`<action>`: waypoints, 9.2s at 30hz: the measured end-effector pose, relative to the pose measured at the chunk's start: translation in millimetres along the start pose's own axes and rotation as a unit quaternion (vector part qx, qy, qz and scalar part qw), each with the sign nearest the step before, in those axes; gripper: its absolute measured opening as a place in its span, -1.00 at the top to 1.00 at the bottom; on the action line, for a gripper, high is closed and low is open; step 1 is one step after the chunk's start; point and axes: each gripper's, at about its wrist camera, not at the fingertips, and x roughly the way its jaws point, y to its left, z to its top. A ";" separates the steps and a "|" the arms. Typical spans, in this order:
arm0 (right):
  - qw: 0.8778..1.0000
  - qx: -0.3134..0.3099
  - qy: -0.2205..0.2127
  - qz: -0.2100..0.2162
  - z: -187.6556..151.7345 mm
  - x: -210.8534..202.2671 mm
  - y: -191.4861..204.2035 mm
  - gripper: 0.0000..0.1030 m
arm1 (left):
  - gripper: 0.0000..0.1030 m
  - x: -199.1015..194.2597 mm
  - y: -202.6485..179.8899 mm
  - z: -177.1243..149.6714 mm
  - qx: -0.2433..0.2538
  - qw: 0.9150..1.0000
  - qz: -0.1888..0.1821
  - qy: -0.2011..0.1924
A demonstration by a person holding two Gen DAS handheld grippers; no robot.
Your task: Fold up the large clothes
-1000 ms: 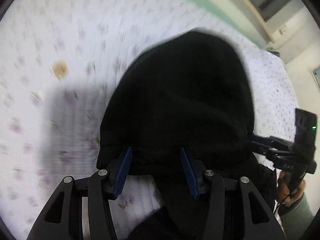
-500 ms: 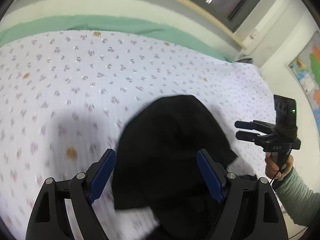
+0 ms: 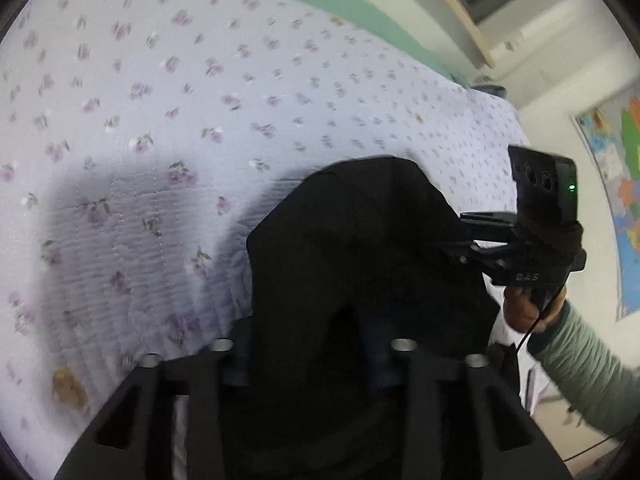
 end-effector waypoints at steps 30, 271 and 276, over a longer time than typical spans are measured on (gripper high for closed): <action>0.973 -0.129 0.000 -0.191 -346.3 -90.8 273.4 0.65 | 0.43 -96.9 -175.8 -380.8 0.057 0.990 0.116 0.047; 0.973 0.136 -0.105 -0.152 -251.8 -232.3 125.1 -0.24 | -0.01 -246.7 -63.7 -257.2 -0.154 0.969 0.150 -0.124; 0.984 0.079 -0.050 -0.152 -271.2 -178.9 186.3 -0.24 | -0.01 -188.1 -143.3 -274.1 -0.100 0.988 0.080 -0.083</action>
